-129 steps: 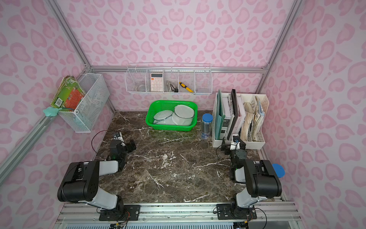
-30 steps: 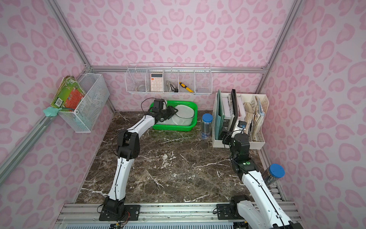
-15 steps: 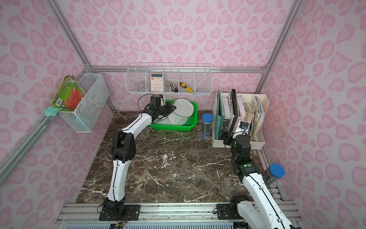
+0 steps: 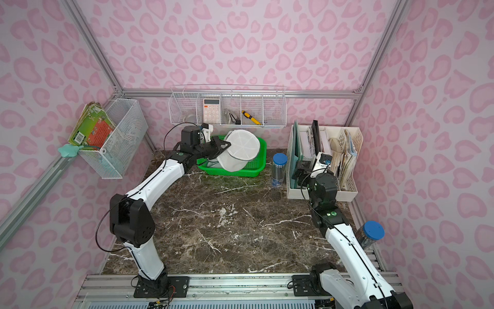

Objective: Turn the laundry bag inside out
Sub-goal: Pick up the laundry bag and place it in the bin, then place the laundry bag at the center of the board.

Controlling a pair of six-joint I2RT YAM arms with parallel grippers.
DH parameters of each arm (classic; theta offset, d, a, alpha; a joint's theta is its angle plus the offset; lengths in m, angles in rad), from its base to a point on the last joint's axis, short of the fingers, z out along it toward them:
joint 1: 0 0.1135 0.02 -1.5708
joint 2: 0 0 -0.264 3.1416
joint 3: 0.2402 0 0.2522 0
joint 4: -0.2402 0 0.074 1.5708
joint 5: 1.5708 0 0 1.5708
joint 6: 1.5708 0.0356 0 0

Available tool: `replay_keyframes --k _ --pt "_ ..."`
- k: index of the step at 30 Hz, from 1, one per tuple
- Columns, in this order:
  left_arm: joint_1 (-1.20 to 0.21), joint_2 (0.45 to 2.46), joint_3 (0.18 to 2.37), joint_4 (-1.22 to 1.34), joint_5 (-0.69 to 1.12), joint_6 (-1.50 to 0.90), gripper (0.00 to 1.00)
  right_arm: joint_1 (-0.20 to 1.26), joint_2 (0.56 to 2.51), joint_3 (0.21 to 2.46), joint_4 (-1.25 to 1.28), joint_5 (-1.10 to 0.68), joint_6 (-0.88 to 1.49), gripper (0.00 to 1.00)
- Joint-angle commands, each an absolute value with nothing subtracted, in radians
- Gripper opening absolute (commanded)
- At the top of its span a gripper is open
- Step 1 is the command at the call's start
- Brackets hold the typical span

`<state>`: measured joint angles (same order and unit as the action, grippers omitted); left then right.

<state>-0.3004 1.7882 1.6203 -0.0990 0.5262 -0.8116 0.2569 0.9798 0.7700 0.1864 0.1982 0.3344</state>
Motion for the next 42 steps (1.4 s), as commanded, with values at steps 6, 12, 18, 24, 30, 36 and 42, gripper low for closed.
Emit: replay_keyframes --k 6,12,18,24,30,36,42 --pt "-0.315 1.505 1.321 -0.083 0.563 -0.855 0.00 0.320 1.091 0.881 0.163 0.103 0.349 1.00" --pt "-0.325 1.389 1.037 0.001 0.532 -0.928 0.00 0.387 1.159 0.907 0.101 0.013 0.325 1.00" --pt "-0.324 1.395 0.862 0.173 0.548 -1.006 0.00 0.401 1.253 0.889 0.046 -0.198 0.394 1.00" --pt "-0.321 1.392 0.829 0.167 0.532 -1.000 0.00 0.426 1.302 0.868 0.012 -0.234 0.432 1.00" --pt "-0.299 1.394 0.820 0.135 0.541 -0.975 0.00 0.475 1.257 0.841 -0.010 -0.141 0.424 1.00" --pt "-0.285 1.406 0.844 0.116 0.573 -0.939 0.00 0.491 1.118 0.803 -0.022 -0.028 0.418 1.00" --pt "-0.232 1.413 0.810 0.167 0.655 -0.965 0.00 0.567 1.159 0.789 -0.015 -0.062 0.452 0.98"
